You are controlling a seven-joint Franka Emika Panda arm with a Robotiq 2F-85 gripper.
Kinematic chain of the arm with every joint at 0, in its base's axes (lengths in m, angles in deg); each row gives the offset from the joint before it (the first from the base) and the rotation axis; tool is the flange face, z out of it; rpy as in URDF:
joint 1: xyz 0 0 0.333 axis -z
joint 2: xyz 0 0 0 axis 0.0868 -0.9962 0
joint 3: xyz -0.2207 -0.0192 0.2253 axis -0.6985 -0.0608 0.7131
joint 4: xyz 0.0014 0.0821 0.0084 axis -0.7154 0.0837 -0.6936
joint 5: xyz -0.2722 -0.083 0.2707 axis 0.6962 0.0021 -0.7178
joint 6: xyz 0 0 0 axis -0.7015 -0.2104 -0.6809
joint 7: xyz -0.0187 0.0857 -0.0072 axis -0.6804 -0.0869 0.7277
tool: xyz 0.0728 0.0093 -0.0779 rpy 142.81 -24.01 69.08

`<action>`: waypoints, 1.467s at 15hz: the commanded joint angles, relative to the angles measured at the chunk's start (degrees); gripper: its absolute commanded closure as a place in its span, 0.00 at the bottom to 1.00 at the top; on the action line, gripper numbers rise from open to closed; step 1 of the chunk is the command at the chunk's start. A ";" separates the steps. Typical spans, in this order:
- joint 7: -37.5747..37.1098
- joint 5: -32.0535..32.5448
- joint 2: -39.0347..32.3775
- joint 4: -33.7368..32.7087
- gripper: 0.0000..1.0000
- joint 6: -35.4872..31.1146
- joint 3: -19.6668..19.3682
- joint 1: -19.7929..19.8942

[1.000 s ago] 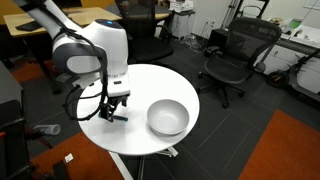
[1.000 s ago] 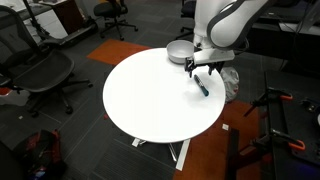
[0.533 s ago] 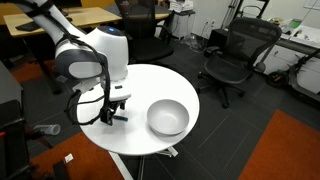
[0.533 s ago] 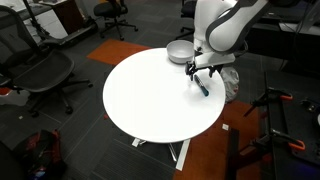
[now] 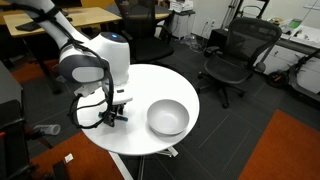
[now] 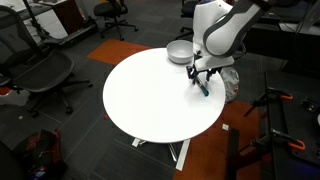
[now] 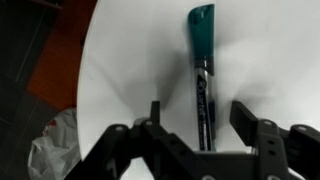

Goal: Put the marker in the white bowl

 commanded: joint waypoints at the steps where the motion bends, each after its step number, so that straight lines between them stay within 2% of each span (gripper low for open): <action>1: 2.65 -2.24 -0.90 -1.47 0.58 0.84 -0.12 -0.45; 6: 3.27 -2.86 -0.72 -1.78 0.97 0.83 -0.15 -0.68; 7: 3.30 -2.89 -0.68 -1.75 1.00 0.82 -0.15 -0.67; 9: 3.49 -3.07 0.23 -1.23 0.95 0.50 -0.15 -0.51; 16: 2.58 -3.57 7.48 1.69 0.95 -2.84 -1.50 -0.73; 22: 1.70 -2.41 12.26 -0.46 0.95 -3.44 -3.79 -0.22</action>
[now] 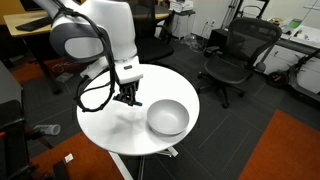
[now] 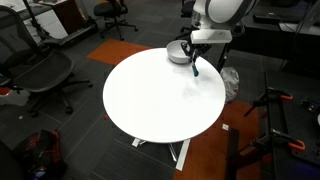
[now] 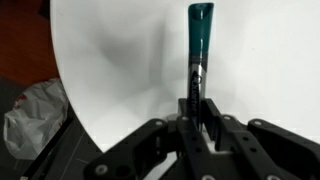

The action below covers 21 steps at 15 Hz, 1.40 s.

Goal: Put the marker in the white bowl

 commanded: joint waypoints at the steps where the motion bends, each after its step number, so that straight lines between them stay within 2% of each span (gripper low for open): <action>1: 0.35 -0.35 3.19 -0.54 0.95 -1.50 -1.49 0.20; 7: 0.11 -1.21 0.39 -9.05 0.95 -1.19 -2.36 2.03; 14: -1.67 -0.84 -7.89 -20.53 0.95 1.39 -4.05 3.21; 21: -4.23 -0.55 -14.99 -27.83 0.95 6.16 -5.90 3.93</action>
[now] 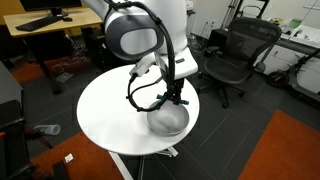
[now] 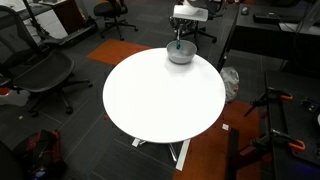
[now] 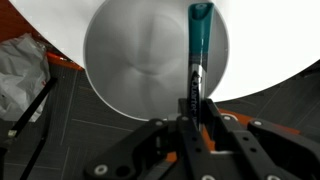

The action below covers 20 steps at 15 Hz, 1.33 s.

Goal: Put the marker in the white bowl

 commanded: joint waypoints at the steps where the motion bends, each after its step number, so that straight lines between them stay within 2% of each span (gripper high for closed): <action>1: -2.94 -0.53 -3.29 -5.16 0.93 4.93 -1.11 0.12; 2: -3.82 -0.27 -3.82 -5.84 0.56 5.84 -1.52 0.00; 3: -4.28 -0.31 -4.04 -6.33 0.56 6.92 -1.54 0.16; 7: -4.85 -0.42 -2.90 -5.90 0.27 8.14 -1.38 0.49; 10: -4.60 -0.05 -0.03 -2.70 0.05 7.00 -1.59 0.07; 11: -4.33 -0.01 0.88 -1.72 0.00 6.60 -1.57 0.05; 17: -2.13 0.84 9.19 7.88 0.00 4.49 -1.46 -0.02; 20: 1.23 1.21 14.01 13.70 0.00 4.06 -1.06 0.40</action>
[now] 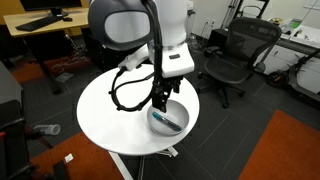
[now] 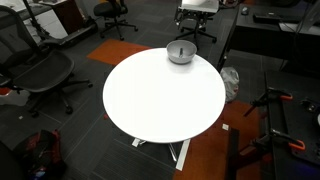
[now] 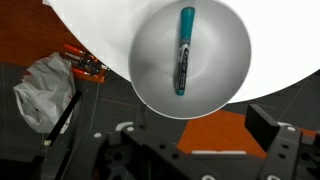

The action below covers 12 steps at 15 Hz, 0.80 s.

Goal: Put the marker in the white bowl

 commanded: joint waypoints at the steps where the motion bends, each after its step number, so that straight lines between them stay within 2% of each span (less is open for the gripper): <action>1: 4.73 1.10 8.73 10.44 0.00 -2.12 0.29 0.11; 7: 14.52 0.98 17.46 21.05 0.00 -5.55 0.66 0.72; 12: 19.87 0.42 21.52 25.66 0.00 -5.90 1.25 1.11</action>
